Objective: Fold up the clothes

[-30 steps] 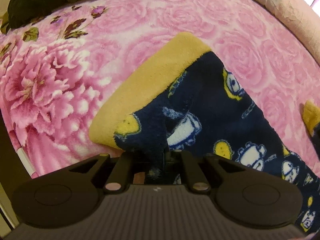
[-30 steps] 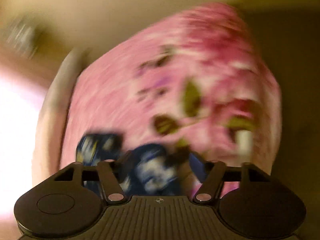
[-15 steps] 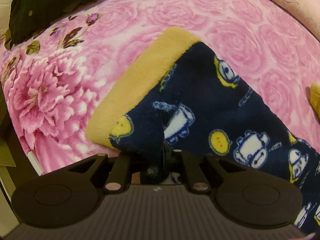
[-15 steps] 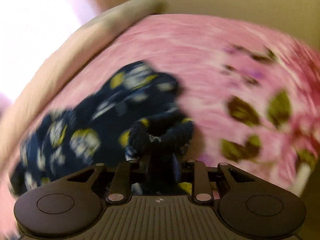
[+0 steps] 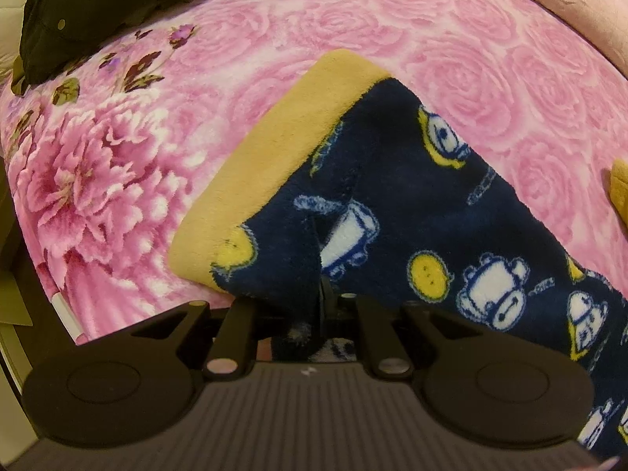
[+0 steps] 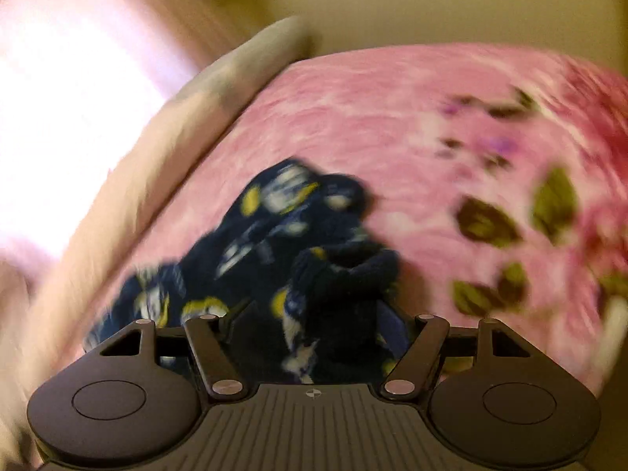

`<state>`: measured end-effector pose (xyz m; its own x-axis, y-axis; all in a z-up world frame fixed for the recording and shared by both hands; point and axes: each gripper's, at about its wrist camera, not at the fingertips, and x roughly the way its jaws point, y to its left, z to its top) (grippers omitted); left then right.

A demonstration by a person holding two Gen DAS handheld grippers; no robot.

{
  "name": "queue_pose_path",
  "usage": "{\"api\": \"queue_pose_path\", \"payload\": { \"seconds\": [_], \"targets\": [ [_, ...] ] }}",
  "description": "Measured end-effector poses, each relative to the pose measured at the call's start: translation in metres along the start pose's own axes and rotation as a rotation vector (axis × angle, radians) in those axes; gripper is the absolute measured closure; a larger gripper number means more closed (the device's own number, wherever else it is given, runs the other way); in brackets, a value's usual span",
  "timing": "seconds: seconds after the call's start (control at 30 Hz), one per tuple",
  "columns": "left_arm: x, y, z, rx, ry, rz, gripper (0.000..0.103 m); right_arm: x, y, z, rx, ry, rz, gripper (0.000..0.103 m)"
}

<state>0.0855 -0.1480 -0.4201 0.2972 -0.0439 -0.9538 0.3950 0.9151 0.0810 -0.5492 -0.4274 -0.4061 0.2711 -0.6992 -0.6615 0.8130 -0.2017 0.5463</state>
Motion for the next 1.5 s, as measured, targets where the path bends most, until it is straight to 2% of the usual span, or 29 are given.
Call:
{"api": "queue_pose_path", "payload": {
  "seconds": [0.1,0.2,0.43,0.53,0.6,0.67,0.77,0.83,0.87,0.97,1.03,1.1,1.17,1.23,1.3,1.33,1.37,1.4,1.5],
  "targets": [
    [0.001,0.002,0.001,-0.002,0.002,-0.005,0.095,-0.016,-0.034,0.003,0.151,-0.018,-0.030,0.034],
    [0.002,0.002,0.001,0.003,0.000,-0.003,0.095,-0.017,-0.061,0.012,0.282,-0.026,0.012,0.034],
    [0.003,0.000,0.000,0.008,-0.003,0.002,0.095,-0.031,-0.113,0.014,0.540,-0.088,0.045,0.034],
    [0.004,-0.001,-0.001,0.010,-0.010,0.008,0.095,-0.022,-0.126,0.016,0.595,-0.034,0.050,0.038],
    [0.003,-0.002,-0.002,0.011,-0.013,0.007,0.095,-0.006,-0.123,0.017,0.570,0.007,0.060,0.053],
    [0.003,0.000,-0.003,0.011,-0.015,0.002,0.094,0.008,-0.120,0.017,0.563,0.024,0.062,0.063],
    [0.003,0.005,-0.002,-0.001,-0.010,-0.012,0.091,0.020,-0.113,0.022,0.542,0.043,0.079,0.063],
    [0.002,0.009,-0.002,-0.017,-0.006,-0.018,0.089,0.027,-0.101,0.028,0.474,0.083,0.061,0.090],
    [0.000,0.012,-0.002,-0.027,-0.002,-0.026,0.089,0.029,-0.094,0.032,0.432,0.101,0.044,0.093],
    [-0.012,0.031,0.001,-0.069,-0.025,-0.081,0.087,0.027,-0.080,0.042,0.364,0.110,0.006,0.095],
    [-0.020,0.050,0.001,-0.124,-0.038,-0.115,0.076,0.024,-0.075,0.048,0.343,0.115,-0.010,0.095],
    [-0.026,0.070,0.002,-0.195,-0.041,-0.142,0.069,0.023,-0.072,0.049,0.317,0.131,-0.032,0.095],
    [-0.023,0.081,0.000,-0.245,-0.038,-0.165,0.067,0.025,-0.069,0.048,0.314,0.140,-0.053,0.095],
    [-0.016,0.088,-0.002,-0.283,-0.033,-0.189,0.061,0.029,-0.066,0.045,0.333,0.143,-0.075,0.094],
    [-0.005,0.088,-0.002,-0.300,-0.029,-0.188,0.061,0.031,-0.062,0.041,0.352,0.141,-0.099,0.094],
    [0.001,0.088,-0.001,-0.309,-0.027,-0.187,0.063,0.032,-0.060,0.039,0.354,0.140,-0.112,0.094],
    [-0.008,0.086,0.014,-0.311,-0.054,-0.205,0.076,0.033,-0.056,0.040,0.339,0.142,-0.128,0.094],
    [-0.018,0.083,0.031,-0.313,-0.082,-0.223,0.100,0.033,-0.051,0.042,0.320,0.144,-0.147,0.095],
    [-0.049,0.075,0.080,-0.319,-0.166,-0.279,0.101,0.027,-0.024,0.066,0.279,0.109,-0.157,0.100]
  ]
}}
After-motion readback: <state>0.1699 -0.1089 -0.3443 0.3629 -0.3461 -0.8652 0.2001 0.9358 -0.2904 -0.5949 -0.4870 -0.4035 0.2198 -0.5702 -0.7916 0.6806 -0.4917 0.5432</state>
